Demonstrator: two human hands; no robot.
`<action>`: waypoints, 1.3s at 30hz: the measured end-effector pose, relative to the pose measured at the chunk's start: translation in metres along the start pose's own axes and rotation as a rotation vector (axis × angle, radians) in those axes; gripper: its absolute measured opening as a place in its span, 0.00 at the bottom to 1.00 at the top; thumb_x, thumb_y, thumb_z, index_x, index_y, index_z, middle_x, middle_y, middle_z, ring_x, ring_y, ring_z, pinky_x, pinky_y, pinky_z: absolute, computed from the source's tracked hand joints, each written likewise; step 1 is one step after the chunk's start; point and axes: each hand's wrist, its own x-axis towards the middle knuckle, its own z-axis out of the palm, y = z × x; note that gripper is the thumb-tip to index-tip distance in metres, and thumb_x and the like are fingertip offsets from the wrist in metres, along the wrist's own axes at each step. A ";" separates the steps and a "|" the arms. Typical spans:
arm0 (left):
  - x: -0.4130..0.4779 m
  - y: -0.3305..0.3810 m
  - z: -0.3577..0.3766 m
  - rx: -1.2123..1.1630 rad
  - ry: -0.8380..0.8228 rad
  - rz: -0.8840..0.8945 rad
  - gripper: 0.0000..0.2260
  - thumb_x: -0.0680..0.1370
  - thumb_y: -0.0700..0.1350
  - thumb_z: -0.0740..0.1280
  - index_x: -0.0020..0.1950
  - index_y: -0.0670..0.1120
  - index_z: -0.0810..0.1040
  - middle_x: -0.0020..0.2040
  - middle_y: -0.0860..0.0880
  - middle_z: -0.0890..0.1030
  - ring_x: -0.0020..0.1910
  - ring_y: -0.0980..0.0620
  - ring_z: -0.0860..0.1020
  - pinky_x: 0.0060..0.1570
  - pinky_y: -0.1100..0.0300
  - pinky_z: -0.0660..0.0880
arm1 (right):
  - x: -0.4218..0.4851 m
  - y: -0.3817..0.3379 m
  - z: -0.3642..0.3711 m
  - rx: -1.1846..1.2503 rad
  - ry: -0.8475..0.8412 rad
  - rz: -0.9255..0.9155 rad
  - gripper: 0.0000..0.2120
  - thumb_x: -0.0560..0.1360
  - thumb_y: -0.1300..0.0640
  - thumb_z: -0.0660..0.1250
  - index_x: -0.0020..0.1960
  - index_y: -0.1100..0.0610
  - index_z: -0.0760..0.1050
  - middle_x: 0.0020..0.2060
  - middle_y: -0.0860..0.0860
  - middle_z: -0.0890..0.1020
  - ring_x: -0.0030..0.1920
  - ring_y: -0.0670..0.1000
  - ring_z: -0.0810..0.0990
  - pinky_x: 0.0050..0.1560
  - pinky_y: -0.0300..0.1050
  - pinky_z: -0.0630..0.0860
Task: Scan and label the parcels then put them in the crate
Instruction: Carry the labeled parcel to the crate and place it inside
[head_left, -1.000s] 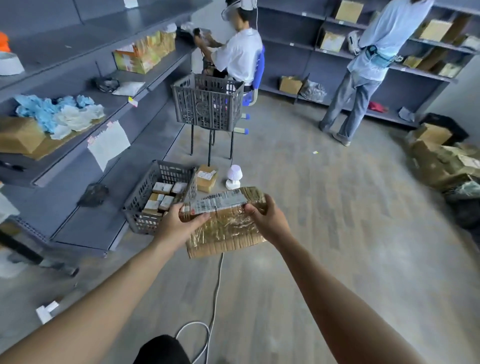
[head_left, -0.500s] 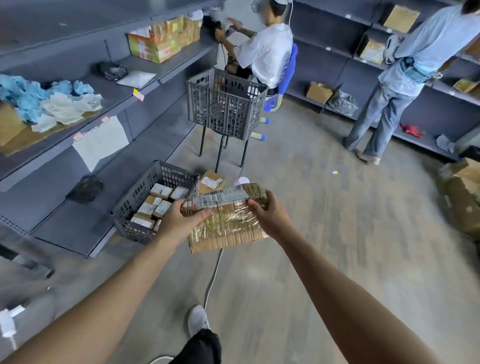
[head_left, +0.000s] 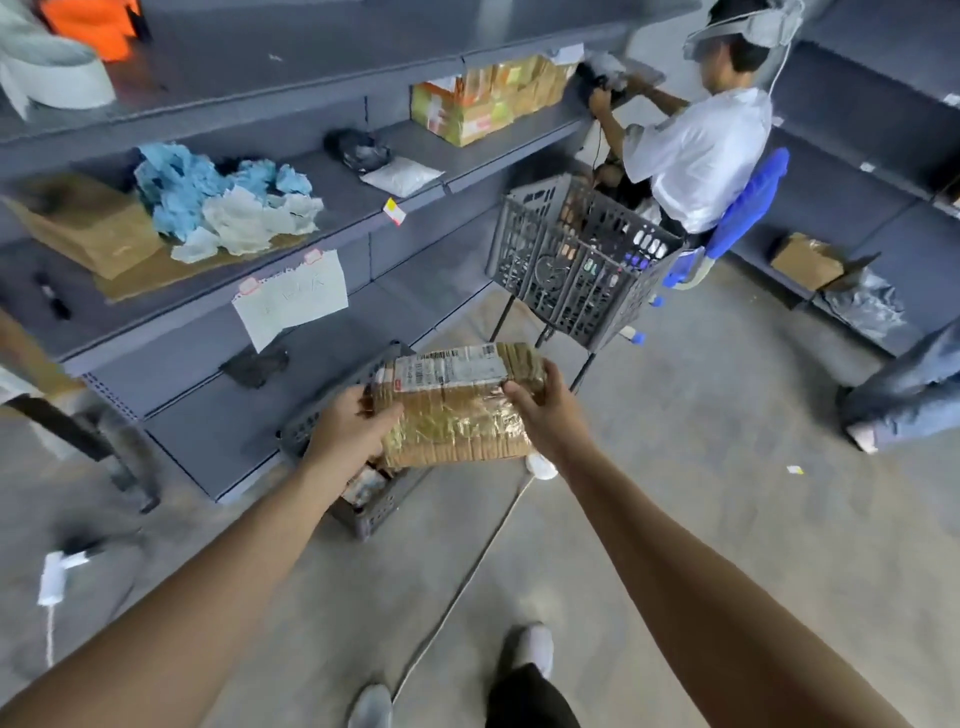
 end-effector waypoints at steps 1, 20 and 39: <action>0.013 0.005 0.002 0.001 0.025 0.007 0.06 0.76 0.43 0.70 0.46 0.53 0.76 0.47 0.52 0.82 0.46 0.52 0.80 0.47 0.56 0.77 | 0.019 -0.004 0.003 -0.003 -0.016 -0.020 0.30 0.77 0.46 0.69 0.74 0.53 0.64 0.51 0.46 0.81 0.52 0.51 0.81 0.55 0.51 0.78; 0.224 -0.020 0.070 -0.220 0.498 -0.399 0.14 0.73 0.38 0.65 0.58 0.48 0.76 0.47 0.50 0.80 0.41 0.50 0.78 0.42 0.55 0.76 | 0.324 0.021 0.107 -0.114 -0.599 -0.231 0.34 0.73 0.42 0.70 0.75 0.45 0.60 0.59 0.48 0.79 0.59 0.49 0.78 0.57 0.43 0.74; 0.430 -0.421 0.138 -0.275 0.498 -0.548 0.21 0.75 0.35 0.65 0.67 0.47 0.67 0.51 0.44 0.79 0.48 0.48 0.79 0.46 0.48 0.81 | 0.447 0.317 0.463 -0.546 -0.769 -0.177 0.36 0.80 0.36 0.57 0.80 0.53 0.50 0.72 0.55 0.70 0.66 0.58 0.74 0.57 0.47 0.71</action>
